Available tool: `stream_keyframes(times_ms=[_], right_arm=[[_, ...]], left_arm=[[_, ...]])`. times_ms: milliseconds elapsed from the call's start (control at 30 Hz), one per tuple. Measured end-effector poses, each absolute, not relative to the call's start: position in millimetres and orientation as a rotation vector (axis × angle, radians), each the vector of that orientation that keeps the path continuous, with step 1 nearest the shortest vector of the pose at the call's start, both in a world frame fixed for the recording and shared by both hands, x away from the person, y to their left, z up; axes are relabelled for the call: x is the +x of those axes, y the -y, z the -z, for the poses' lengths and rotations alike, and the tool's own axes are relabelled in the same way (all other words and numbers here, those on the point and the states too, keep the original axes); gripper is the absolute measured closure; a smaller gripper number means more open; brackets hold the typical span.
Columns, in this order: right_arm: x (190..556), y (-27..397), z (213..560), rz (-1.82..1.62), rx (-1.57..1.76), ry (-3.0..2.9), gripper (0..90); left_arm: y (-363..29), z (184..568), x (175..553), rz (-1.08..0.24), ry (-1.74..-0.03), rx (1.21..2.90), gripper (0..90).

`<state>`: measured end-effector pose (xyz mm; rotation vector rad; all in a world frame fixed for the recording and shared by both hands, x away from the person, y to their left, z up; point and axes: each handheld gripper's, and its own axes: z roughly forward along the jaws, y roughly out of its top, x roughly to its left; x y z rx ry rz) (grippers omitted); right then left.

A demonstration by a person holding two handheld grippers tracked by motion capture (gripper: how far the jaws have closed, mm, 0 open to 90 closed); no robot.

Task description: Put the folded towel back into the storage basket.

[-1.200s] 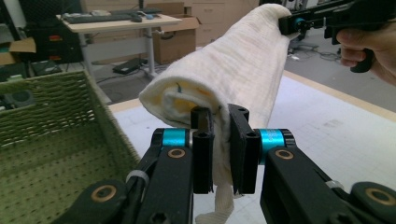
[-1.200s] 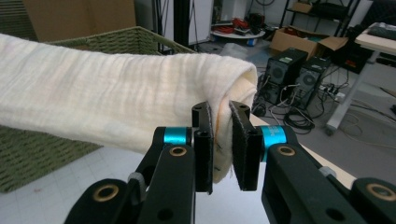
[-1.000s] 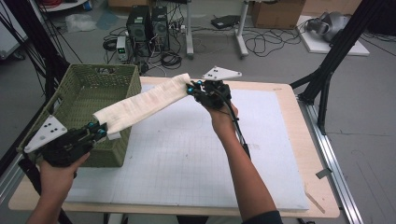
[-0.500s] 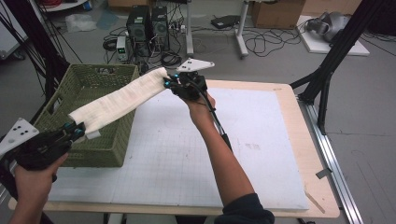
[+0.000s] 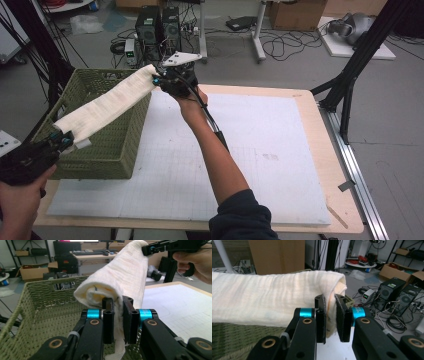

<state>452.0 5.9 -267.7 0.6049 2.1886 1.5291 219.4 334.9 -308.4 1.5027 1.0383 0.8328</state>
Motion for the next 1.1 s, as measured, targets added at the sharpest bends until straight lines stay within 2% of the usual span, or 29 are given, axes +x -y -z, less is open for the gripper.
stream_keyframes(times_ms=[567,1100], right_arm=[[471,-69,263,-1.448,0.548,-2.256,80.9],[484,-105,262,-1.428,0.533,-2.267,80.8]], left_arm=[[-363,316,216,-0.89,-1.124,1.478,80.6],[-374,322,219,-0.909,-1.169,1.476,80.5]])
